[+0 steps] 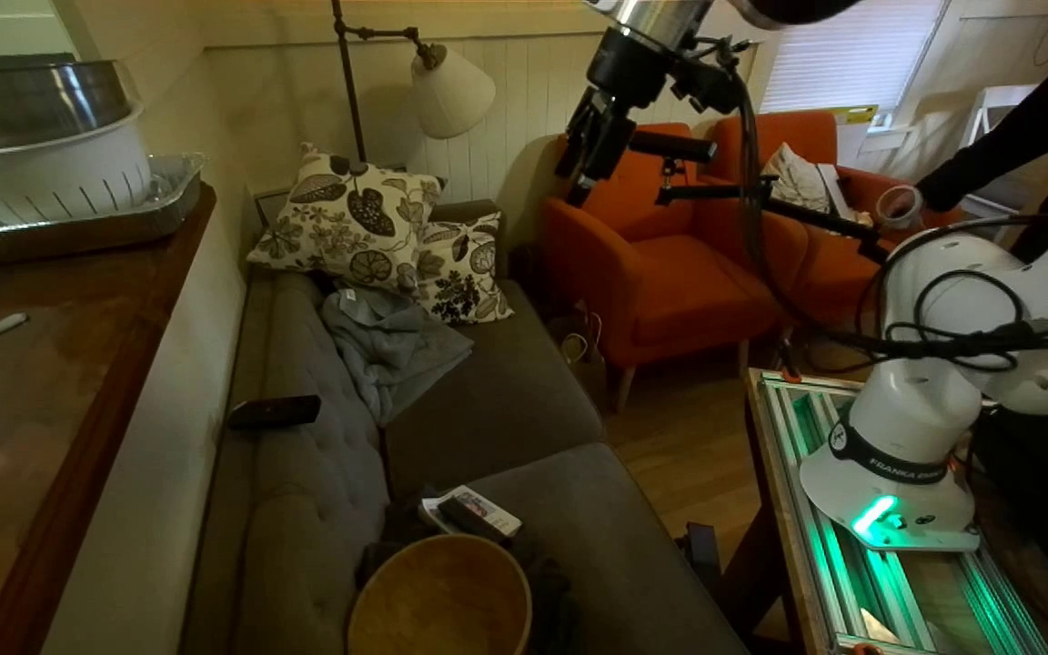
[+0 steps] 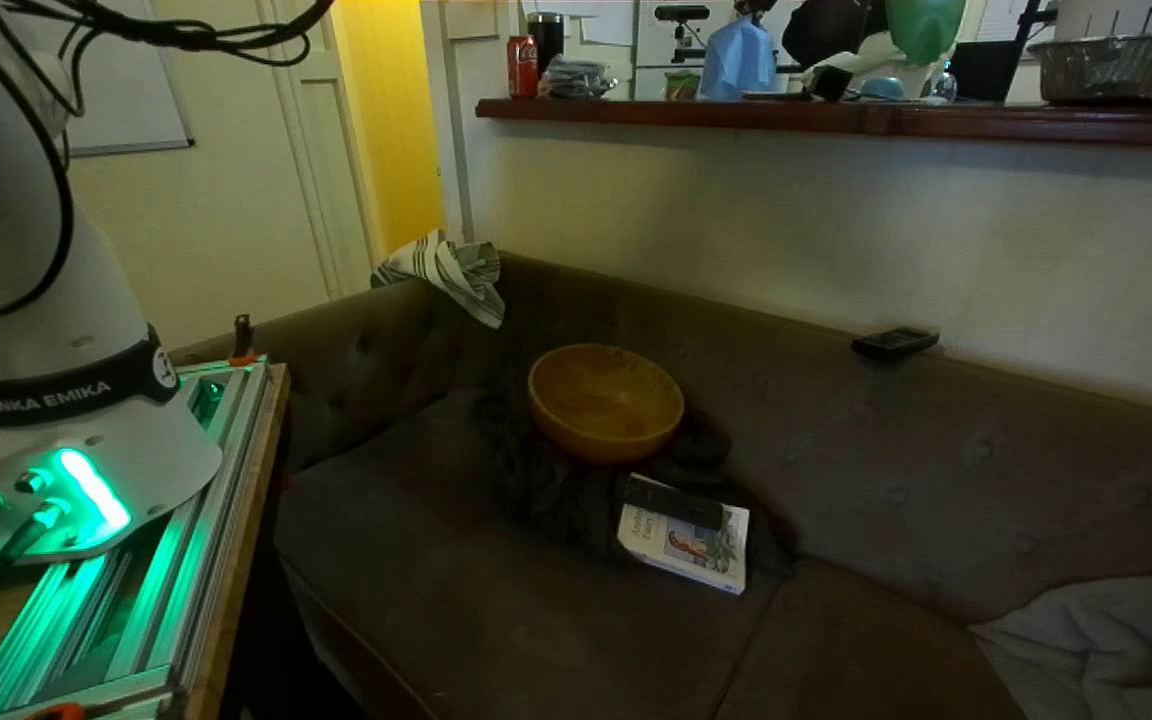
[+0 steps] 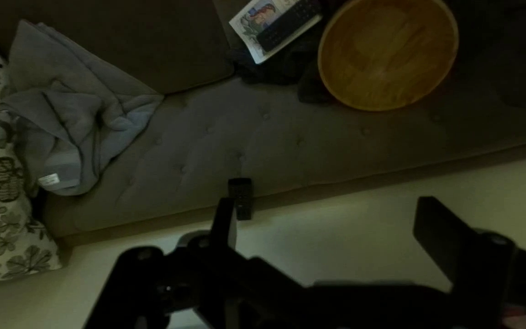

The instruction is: Remove the black object from the backrest of the sofa and place it inside the wooden bowl.

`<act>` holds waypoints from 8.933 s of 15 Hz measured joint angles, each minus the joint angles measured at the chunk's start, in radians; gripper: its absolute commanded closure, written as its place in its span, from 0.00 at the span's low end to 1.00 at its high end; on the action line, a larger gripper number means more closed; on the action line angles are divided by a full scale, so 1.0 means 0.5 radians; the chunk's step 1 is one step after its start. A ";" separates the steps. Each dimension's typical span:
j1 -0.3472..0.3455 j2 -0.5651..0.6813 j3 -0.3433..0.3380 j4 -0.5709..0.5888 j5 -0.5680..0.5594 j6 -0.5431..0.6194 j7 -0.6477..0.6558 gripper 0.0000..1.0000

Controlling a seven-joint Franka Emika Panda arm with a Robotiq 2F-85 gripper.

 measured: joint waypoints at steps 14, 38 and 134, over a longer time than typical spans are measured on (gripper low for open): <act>0.136 0.765 -0.413 0.545 0.308 -0.198 -0.314 0.00; -0.514 2.631 0.461 2.110 0.579 0.395 -0.440 0.00; -0.307 3.803 0.586 3.480 0.010 0.226 -0.160 0.64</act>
